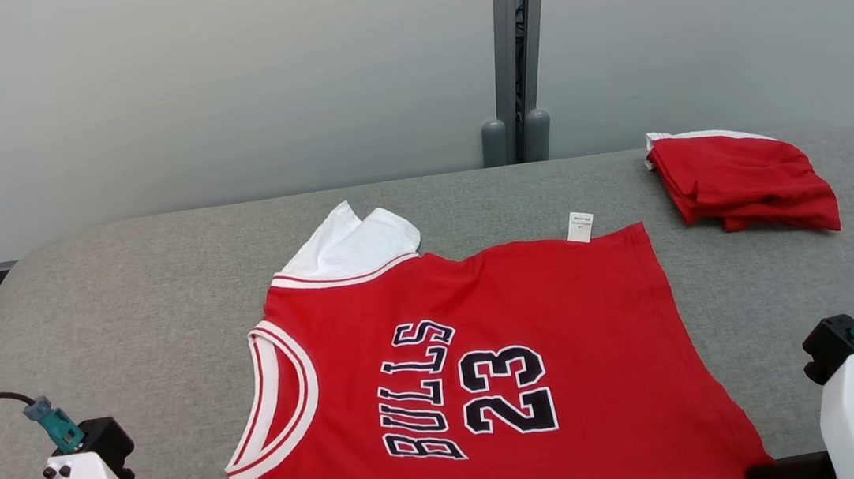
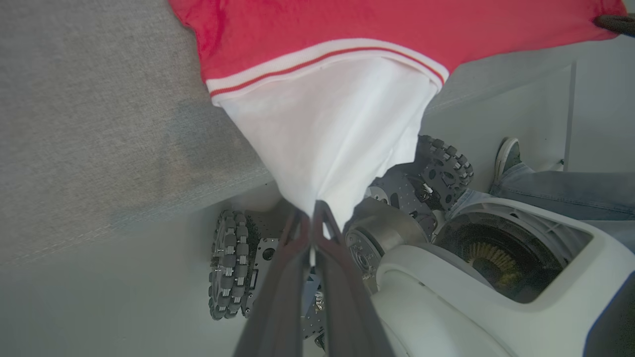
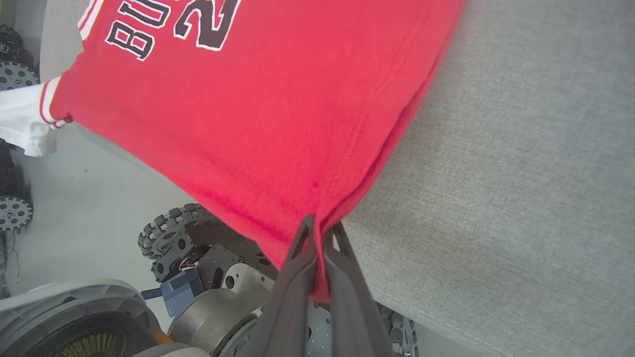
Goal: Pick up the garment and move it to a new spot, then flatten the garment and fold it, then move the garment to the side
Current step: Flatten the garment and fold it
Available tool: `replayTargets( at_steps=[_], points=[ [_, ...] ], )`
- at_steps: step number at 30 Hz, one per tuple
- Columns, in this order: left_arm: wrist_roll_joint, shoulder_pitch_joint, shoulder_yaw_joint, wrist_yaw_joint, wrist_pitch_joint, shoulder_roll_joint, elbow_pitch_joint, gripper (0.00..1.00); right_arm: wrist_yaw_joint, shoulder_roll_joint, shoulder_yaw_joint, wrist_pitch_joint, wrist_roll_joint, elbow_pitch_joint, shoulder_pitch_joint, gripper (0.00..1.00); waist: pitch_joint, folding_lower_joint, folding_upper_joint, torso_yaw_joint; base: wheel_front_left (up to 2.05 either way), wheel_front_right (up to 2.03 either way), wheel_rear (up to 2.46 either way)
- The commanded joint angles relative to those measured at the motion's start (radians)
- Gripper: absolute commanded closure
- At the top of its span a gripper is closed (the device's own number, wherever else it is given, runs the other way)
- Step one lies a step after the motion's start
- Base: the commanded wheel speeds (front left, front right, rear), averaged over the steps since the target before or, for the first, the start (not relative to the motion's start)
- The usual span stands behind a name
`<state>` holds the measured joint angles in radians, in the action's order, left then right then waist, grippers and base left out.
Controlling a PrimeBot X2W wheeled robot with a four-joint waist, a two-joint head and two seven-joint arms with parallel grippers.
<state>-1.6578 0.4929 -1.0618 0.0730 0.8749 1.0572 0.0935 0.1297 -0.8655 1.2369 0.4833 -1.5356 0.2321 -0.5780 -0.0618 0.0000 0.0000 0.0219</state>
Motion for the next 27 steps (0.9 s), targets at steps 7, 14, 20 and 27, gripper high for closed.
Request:
replayTargets(
  at_steps=[7, 14, 20, 27],
  points=[
    [0.003, 0.003, 0.012, 0.024, -0.001, 0.010, 0.015, 1.00, 0.002, -0.009, -0.027, -0.028, -0.004, -0.026, 0.003, 1.00, 0.023, 0.0000, 0.0000, -0.020, 0.00, 0.00, 0.00],
    [0.002, 0.061, 0.037, 0.032, 0.023, -0.008, -0.022, 1.00, 0.002, 0.001, -0.081, -0.069, -0.033, -0.001, -0.017, 1.00, 0.063, 0.0000, 0.0000, -0.034, 0.00, 0.00, 0.00],
    [0.005, 0.152, 0.070, 0.022, 0.048, -0.062, -0.101, 1.00, 0.002, -0.008, -0.129, -0.108, -0.077, 0.013, -0.035, 1.00, 0.128, 0.0000, 0.0000, -0.037, 0.00, 0.00, 0.00],
    [0.040, 0.276, 0.092, 0.008, 0.072, -0.159, -0.213, 1.00, 0.002, 0.005, -0.156, -0.150, -0.102, 0.013, -0.060, 1.00, 0.204, 0.0000, 0.0000, -0.044, 0.00, 0.00, 0.00]
  ],
)
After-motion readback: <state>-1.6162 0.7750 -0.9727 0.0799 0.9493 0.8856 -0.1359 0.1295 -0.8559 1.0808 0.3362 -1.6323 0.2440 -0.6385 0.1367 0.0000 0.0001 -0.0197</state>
